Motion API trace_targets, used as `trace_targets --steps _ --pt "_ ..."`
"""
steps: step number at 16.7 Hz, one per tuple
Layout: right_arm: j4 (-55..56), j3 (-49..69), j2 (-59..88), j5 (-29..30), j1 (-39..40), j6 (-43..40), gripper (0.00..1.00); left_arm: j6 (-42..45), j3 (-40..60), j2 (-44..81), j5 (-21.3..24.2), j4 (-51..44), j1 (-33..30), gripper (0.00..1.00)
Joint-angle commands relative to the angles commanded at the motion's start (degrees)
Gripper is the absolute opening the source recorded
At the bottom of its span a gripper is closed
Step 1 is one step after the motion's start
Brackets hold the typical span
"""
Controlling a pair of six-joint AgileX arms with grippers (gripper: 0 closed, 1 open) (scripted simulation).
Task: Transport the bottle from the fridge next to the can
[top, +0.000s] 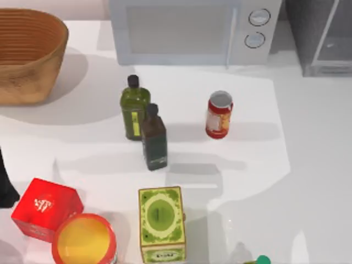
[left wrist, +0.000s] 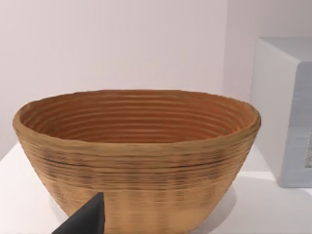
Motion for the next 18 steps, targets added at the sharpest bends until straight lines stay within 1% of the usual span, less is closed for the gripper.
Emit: trace_targets --steps 4,11,16,18 --pt "-0.22 0.02 -0.32 0.0 -0.19 0.09 0.0 0.0 0.0 0.0 0.0 0.0 0.0 1.0" --pt "-8.29 1.42 -6.89 -0.09 -0.19 0.15 0.0 0.0 0.0 0.0 0.0 0.0 0.0 1.0" --pt "-8.21 1.15 -6.91 -0.14 -0.22 0.24 0.0 0.0 0.0 0.0 0.0 0.0 0.0 1.0" --pt "-7.2 -0.93 -8.52 -0.53 -0.56 0.17 0.0 0.0 0.0 0.0 0.0 0.0 0.0 1.0"
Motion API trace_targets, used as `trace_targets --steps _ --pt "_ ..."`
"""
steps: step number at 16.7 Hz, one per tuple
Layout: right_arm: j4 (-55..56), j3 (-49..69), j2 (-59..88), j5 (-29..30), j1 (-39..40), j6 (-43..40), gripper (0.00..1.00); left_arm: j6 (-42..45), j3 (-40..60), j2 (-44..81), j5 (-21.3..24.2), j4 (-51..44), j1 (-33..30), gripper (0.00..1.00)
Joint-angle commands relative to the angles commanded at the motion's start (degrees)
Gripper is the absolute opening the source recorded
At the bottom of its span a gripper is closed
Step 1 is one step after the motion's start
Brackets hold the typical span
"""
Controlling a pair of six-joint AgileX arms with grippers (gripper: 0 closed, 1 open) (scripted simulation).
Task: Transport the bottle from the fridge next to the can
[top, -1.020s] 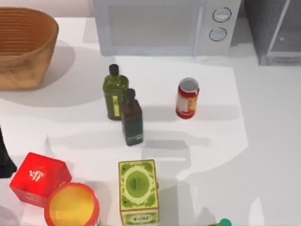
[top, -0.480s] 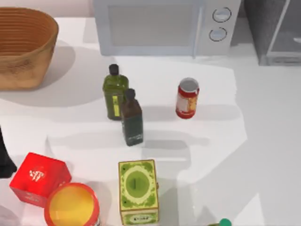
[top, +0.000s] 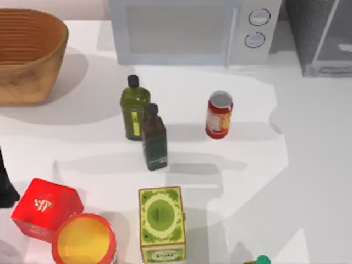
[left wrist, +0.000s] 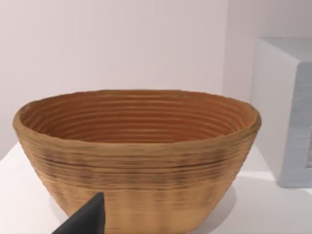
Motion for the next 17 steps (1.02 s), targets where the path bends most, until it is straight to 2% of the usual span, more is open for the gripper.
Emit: trace_targets --steps 10,17 --pt "12.11 -32.09 -18.31 -4.7 -4.38 0.16 0.0 0.0 0.0 0.0 0.0 0.0 0.0 1.0" --pt "13.68 -34.59 -20.15 -5.05 -4.52 0.3 0.0 0.0 0.0 0.0 0.0 0.0 0.0 1.0"
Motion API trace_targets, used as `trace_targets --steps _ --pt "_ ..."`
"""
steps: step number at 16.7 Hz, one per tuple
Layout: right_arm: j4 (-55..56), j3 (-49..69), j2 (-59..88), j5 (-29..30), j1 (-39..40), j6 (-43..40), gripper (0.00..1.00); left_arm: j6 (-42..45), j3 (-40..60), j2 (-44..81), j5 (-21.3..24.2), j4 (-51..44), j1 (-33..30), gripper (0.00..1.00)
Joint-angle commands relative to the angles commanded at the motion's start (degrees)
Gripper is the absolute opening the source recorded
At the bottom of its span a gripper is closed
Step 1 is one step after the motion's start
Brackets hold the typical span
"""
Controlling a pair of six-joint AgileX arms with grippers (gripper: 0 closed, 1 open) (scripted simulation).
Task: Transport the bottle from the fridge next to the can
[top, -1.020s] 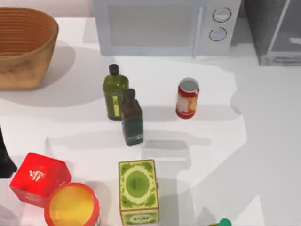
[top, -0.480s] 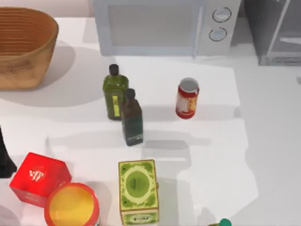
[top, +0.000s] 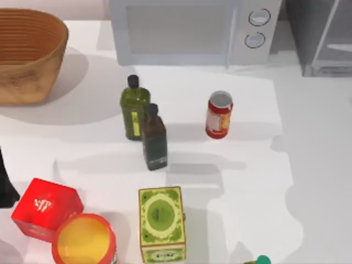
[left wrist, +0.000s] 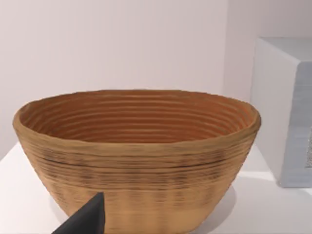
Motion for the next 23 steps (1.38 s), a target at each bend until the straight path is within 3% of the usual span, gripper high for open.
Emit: trace_targets --steps 4,13,16,23 --pt "5.16 -1.57 2.94 6.23 6.27 0.11 0.0 0.0 0.0 0.0 0.0 0.0 0.0 1.0" --pt "23.0 -10.98 11.38 36.1 36.84 0.08 0.0 0.0 0.0 0.0 0.0 0.0 0.0 1.0" --pt "25.13 -12.47 11.84 39.38 40.11 0.05 0.0 0.0 0.0 0.0 0.0 0.0 0.0 1.0" --pt "25.14 -12.48 11.84 39.4 40.13 0.05 0.0 0.0 0.0 0.0 0.0 0.0 0.0 1.0"
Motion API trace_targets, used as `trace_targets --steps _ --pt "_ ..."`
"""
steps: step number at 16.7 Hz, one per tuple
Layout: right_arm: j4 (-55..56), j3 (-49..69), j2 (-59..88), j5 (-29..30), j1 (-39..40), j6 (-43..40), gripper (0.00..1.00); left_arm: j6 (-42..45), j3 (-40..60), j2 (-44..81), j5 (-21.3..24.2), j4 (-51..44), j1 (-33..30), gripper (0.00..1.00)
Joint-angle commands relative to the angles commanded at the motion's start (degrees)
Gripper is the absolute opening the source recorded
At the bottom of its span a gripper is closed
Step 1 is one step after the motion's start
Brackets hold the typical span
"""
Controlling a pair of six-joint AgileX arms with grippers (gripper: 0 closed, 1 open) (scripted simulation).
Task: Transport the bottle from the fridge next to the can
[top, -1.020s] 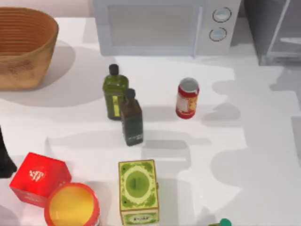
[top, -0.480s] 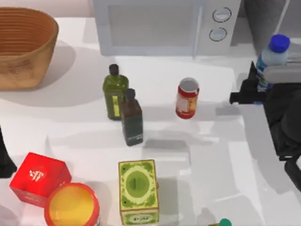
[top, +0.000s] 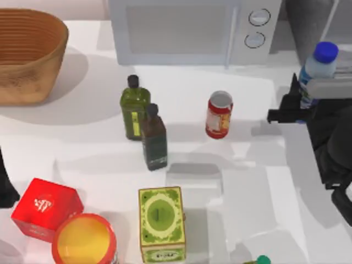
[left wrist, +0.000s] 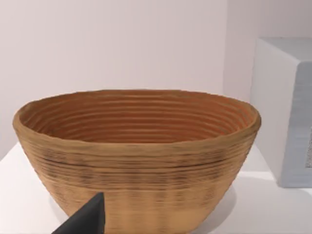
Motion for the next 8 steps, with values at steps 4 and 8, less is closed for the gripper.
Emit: trace_targets --steps 4,8 --pt "0.0 0.0 0.0 0.0 0.0 0.0 0.08 0.0 0.0 0.0 0.0 0.0 0.0 1.0" --pt "0.0 0.0 0.0 0.0 0.0 0.0 0.38 0.0 0.0 0.0 0.0 0.0 0.0 1.0"
